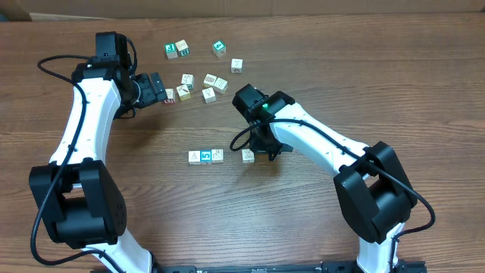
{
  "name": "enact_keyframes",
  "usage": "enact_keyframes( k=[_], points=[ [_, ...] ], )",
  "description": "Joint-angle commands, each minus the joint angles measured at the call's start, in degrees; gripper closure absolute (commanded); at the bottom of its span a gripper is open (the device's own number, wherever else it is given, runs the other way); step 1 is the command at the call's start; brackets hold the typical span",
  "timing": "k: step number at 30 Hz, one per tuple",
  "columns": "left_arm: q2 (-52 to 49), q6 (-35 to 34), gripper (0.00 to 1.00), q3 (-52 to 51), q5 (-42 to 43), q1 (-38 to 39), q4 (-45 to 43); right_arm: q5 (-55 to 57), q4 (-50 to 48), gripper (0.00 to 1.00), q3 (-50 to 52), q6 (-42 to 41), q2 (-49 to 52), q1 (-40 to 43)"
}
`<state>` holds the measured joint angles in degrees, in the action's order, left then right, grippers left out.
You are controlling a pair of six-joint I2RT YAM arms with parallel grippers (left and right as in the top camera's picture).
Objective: Form a horizontal line
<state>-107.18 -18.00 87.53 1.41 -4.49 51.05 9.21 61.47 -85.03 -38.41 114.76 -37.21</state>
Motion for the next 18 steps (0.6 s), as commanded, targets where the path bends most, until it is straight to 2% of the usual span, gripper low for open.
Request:
enact_keyframes(
  k=[1, 5, 12, 18],
  points=[
    [-0.39, 0.0, 0.0, 0.52, -0.37, 0.76, -0.13, -4.68, -2.95, 0.96, 3.19, -0.59, 0.02, 0.2],
    [-0.39, 0.0, 0.0, 0.52, -0.35, 0.76, -0.15, -8.52, -8.24, 0.96, 7.43, -0.61, 0.09, 0.31],
    [-0.39, 0.0, 0.0, 0.52, -0.35, 0.76, -0.13, -11.87, -8.57, 0.96, 7.63, -0.61, 0.09, 1.09],
    [-0.39, 0.0, 0.0, 0.52, -0.37, 0.76, -0.15, -15.34, -12.57, 0.96, 7.8, -0.61, 0.13, 0.66]
  ],
)
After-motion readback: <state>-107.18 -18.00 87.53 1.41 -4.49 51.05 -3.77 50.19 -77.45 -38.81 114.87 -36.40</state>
